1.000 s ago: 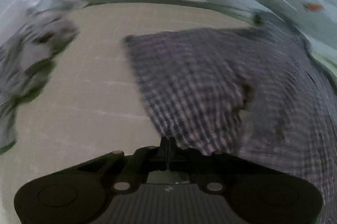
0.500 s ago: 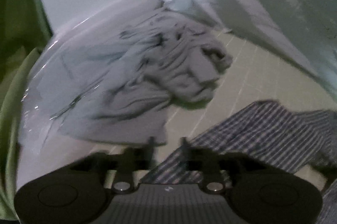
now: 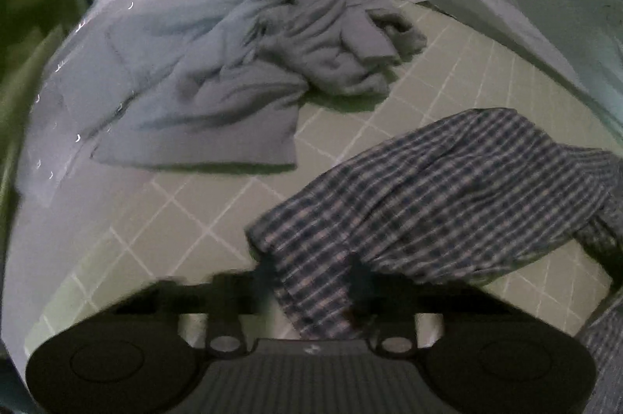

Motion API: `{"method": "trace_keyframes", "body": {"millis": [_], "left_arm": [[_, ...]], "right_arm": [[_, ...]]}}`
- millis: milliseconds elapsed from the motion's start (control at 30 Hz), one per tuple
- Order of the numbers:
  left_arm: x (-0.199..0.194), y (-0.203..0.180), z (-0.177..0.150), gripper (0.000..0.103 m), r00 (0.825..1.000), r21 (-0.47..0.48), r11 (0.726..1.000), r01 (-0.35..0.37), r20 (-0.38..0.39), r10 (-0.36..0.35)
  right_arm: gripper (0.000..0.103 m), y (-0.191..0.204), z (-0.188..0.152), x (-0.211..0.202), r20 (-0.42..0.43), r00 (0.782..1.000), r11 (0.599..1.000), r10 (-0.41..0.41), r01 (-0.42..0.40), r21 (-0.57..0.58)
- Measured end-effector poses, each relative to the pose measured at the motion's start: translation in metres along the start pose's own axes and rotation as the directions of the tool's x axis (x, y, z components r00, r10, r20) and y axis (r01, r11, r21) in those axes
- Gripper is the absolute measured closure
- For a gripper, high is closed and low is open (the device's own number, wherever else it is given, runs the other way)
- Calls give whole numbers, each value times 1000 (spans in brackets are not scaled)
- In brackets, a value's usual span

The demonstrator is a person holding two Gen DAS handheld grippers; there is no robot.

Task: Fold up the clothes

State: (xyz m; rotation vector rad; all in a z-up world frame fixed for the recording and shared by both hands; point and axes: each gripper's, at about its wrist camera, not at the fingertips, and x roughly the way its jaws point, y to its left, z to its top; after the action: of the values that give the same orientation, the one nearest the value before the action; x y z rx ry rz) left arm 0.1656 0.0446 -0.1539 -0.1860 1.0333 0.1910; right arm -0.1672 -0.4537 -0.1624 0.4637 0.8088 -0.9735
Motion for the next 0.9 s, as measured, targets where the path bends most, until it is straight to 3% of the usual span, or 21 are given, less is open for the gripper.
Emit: {"method": "trace_keyframes", "body": {"millis": [100, 267, 433, 500, 567, 633, 733, 833, 900], "left_arm": [[-1, 9, 7, 100, 999, 12, 999, -40, 7, 40], [-7, 57, 27, 100, 977, -41, 978, -206, 43, 208], [-6, 100, 36, 98, 975, -163, 961, -223, -22, 222], [-4, 100, 32, 91, 974, -168, 959, -226, -34, 224], [-5, 96, 28, 78, 975, -167, 961, -223, -34, 220], [-10, 89, 23, 54, 980, -160, 967, -200, -12, 200], [-22, 70, 17, 38, 982, -112, 978, -174, 52, 181], [-31, 49, 13, 33, 983, -50, 988, -146, 103, 150], [-41, 36, 5, 32, 989, -9, 996, -88, 116, 89]], "right_arm": [[0, 0, 0, 0, 2, 1000, 1000, 0, 0, 0], [0, 3, -2, -1, 3, 1000, 1000, -3, 3, 3], [0, 3, -2, 0, 10, 1000, 1000, -3, 3, 4], [0, 2, -1, 0, 10, 1000, 1000, -3, 3, 5], [0, 1, 0, 0, 6, 1000, 1000, -2, 2, 4], [0, 0, 1, 1, -3, 1000, 1000, 5, -5, -3], [0, -6, 6, 2, -37, 999, 999, 33, -34, -27], [0, -18, 10, 0, -45, 998, 999, 35, -36, -12], [0, -34, 12, -6, -13, 999, 999, 31, -31, 26]]}}
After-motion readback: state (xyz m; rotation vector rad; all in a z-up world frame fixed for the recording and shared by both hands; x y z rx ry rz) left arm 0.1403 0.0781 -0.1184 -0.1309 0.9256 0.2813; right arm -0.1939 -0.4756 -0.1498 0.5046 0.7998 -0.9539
